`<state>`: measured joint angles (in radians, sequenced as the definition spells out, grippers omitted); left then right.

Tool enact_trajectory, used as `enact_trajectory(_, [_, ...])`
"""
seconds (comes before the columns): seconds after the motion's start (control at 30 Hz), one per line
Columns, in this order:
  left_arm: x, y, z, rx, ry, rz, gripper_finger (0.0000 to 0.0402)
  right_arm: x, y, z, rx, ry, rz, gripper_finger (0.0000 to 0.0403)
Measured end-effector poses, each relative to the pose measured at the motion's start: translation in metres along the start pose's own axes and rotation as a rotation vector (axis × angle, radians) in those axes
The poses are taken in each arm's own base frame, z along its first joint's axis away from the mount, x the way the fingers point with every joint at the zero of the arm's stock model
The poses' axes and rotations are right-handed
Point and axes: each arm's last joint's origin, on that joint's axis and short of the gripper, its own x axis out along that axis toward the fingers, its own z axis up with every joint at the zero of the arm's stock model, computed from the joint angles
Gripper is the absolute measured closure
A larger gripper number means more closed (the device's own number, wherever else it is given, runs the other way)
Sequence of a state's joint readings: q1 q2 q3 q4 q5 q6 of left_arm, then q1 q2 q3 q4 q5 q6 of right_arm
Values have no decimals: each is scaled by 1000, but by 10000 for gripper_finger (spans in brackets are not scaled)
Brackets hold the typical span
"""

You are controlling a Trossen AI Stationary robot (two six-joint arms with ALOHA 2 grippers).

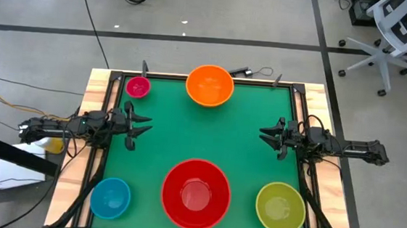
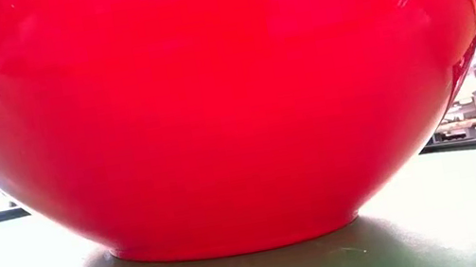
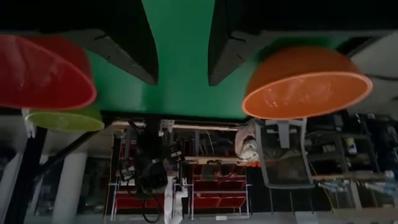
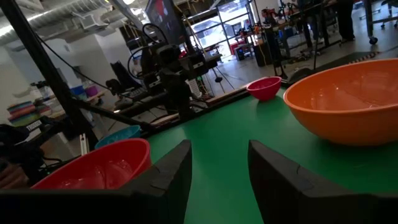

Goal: Nest bowls inside each other
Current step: Stack the orange bowl into the big red bowl

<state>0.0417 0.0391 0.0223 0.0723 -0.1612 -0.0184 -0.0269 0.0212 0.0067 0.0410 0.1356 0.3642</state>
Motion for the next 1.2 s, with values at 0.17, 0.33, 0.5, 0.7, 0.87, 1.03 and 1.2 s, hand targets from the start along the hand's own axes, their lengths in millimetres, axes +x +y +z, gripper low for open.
enact_trajectory(0.17, [0,0,0,-44,-1,0,260,0,0,0,0,0,0,242])
enact_trajectory(0.33, [0,1,9,15,-93,31,260,0,-1,1,-10,-18,-35,242])
enact_trajectory(0.5, [-2,3,20,46,-201,118,260,-1,-3,12,93,-184,-167,242])
enact_trajectory(0.7, [-6,6,31,132,-305,214,260,-7,-3,32,124,-442,-299,242])
enact_trajectory(0.87, [-7,6,35,191,-343,235,260,-15,-1,48,241,-637,-297,242])
enact_trajectory(1.03, [-7,6,34,196,-323,240,260,-15,0,49,323,-663,-247,242])
enact_trajectory(1.2, [-7,6,37,191,-351,258,260,-17,-3,49,333,-695,-347,242])
